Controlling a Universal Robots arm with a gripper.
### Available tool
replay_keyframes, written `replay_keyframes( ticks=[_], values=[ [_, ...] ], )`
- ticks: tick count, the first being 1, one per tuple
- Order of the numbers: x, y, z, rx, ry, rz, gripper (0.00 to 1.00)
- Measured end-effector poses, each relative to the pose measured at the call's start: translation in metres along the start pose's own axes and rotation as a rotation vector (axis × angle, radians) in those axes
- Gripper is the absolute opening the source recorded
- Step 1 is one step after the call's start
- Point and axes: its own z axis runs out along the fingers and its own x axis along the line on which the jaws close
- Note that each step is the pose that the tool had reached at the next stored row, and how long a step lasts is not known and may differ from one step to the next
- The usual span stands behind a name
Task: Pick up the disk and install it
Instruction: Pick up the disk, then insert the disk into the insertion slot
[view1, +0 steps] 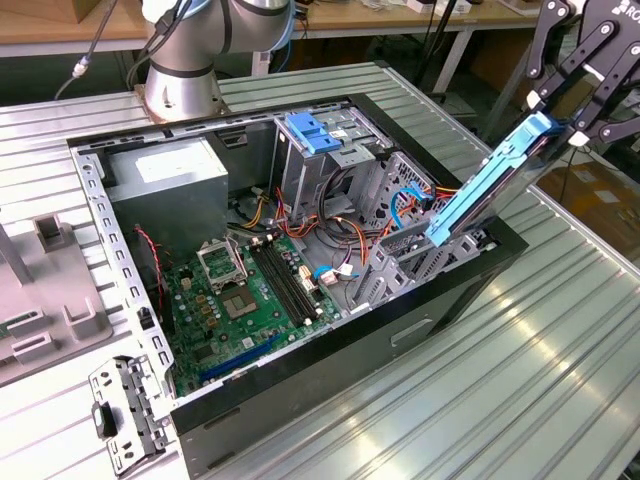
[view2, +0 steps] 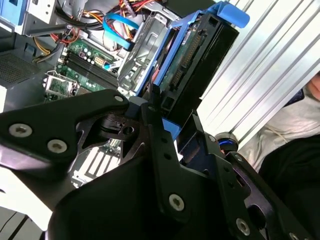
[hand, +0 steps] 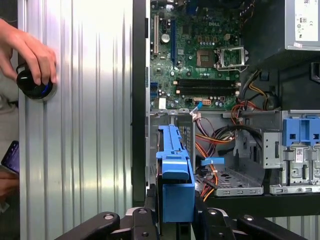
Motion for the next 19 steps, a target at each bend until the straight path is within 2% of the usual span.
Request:
replay_keyframes(
  ticks=[7, 19],
  values=[
    [-0.0001, -0.0159, 0.0002, -0.0003, 0.0, 0.002, 0.37],
    [-0.0001, -0.0171, 0.0004, -0.0002, -0.0001, 0.003, 0.37]
  ],
)
